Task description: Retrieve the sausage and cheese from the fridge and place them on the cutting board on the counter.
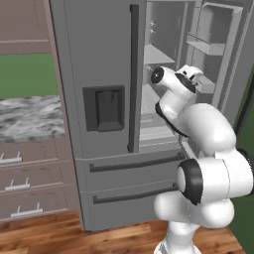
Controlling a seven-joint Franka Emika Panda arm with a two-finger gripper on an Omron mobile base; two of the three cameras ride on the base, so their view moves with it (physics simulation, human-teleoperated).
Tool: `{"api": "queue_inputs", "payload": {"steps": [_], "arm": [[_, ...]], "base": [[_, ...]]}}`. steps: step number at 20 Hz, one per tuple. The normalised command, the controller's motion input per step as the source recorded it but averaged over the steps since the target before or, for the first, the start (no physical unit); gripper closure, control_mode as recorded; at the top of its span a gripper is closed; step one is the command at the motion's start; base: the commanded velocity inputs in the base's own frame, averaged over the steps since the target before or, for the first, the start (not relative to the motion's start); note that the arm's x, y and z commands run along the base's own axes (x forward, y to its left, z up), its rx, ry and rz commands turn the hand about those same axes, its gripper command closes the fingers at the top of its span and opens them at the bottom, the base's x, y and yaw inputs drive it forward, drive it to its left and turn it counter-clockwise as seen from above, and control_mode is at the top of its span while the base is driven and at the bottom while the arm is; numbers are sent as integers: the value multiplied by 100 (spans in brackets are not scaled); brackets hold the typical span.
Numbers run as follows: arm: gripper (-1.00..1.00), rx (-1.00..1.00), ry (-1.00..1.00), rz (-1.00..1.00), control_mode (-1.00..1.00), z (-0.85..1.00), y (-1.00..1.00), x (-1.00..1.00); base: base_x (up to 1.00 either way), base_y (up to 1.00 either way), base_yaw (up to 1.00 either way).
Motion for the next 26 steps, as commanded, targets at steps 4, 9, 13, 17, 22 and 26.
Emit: {"api": "queue_inputs", "payload": {"steps": [4, 9, 13, 17, 22, 26], "arm": [[-100, 1, 0, -21, -100, -11, -100, -54], [-100, 13, -18, -1, -100, 1, 30, -34], [-100, 17, -38, 1, -100, 5, 93, -73], [-100, 19, -31, 6, -100, 17, 100, -76], [-100, 27, -7, 29, -100, 2, 100, -15], [-100, 42, 0, 37, -100, 0, 83, 13]], "base": [[0, 0, 0], [0, 0, 0], [0, 0, 0], [0, 0, 0], [0, 0, 0], [0, 0, 0]]}}
